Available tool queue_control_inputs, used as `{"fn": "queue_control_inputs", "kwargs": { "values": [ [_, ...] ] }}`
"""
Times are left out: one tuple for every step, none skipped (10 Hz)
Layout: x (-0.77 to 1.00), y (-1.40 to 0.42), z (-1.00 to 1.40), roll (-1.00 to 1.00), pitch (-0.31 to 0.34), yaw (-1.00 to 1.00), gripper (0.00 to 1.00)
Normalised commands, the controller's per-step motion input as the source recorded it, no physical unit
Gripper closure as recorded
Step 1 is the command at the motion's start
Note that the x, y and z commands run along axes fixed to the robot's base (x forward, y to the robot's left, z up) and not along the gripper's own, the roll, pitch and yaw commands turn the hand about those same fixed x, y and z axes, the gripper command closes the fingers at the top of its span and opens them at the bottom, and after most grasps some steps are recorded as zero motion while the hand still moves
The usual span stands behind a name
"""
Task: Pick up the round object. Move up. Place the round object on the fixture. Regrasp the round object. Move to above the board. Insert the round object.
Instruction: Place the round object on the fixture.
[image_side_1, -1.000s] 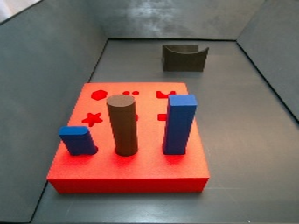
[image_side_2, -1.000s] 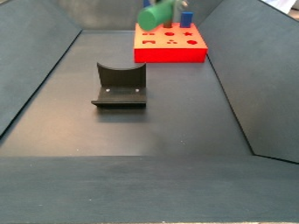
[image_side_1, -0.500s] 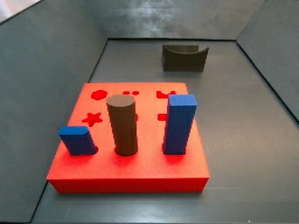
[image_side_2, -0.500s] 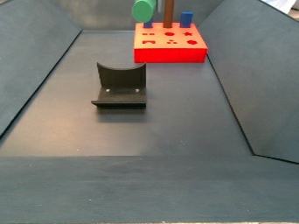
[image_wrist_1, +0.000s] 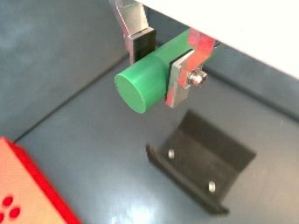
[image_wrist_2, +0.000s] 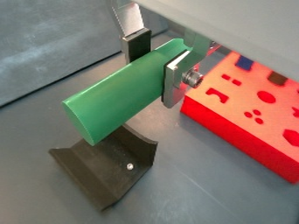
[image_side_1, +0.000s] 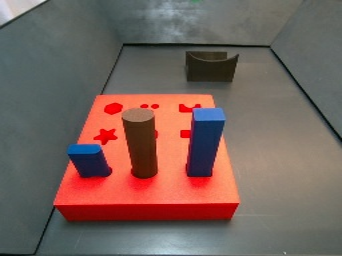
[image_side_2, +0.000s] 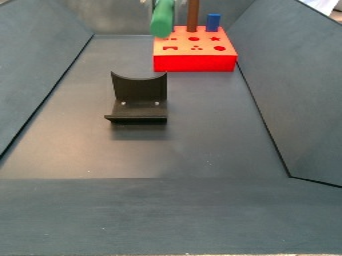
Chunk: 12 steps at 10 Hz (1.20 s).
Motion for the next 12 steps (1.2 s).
{"fn": "queue_control_inputs", "kwargs": {
  "values": [
    [0.78, 0.06, -0.12, -1.00, -0.057, 0.06, 1.00],
    [0.70, 0.05, -0.08, -1.00, -0.041, 0.06, 1.00],
    [0.54, 0.05, -0.04, -1.00, 0.002, 0.05, 1.00],
    [0.42, 0.05, -0.03, -1.00, 0.040, 0.04, 1.00],
    [0.33, 0.05, -0.02, -1.00, 0.070, 0.02, 1.00],
    [0.25, 0.05, -0.02, -0.93, 0.097, 0.00, 1.00],
    [0.17, 0.05, -0.02, -0.76, 0.108, -0.02, 1.00],
    [0.08, 0.05, -0.01, -0.53, 0.104, -0.05, 1.00],
    [0.06, 0.04, -0.01, -0.35, 0.083, -0.07, 1.00],
    [0.06, 0.03, -0.01, -0.26, 0.072, -0.08, 1.00],
    [0.13, 0.13, -1.00, -1.00, 0.238, -0.02, 1.00],
    [0.13, 0.14, -1.00, -1.00, 0.233, -0.03, 1.00]
  ]
}}
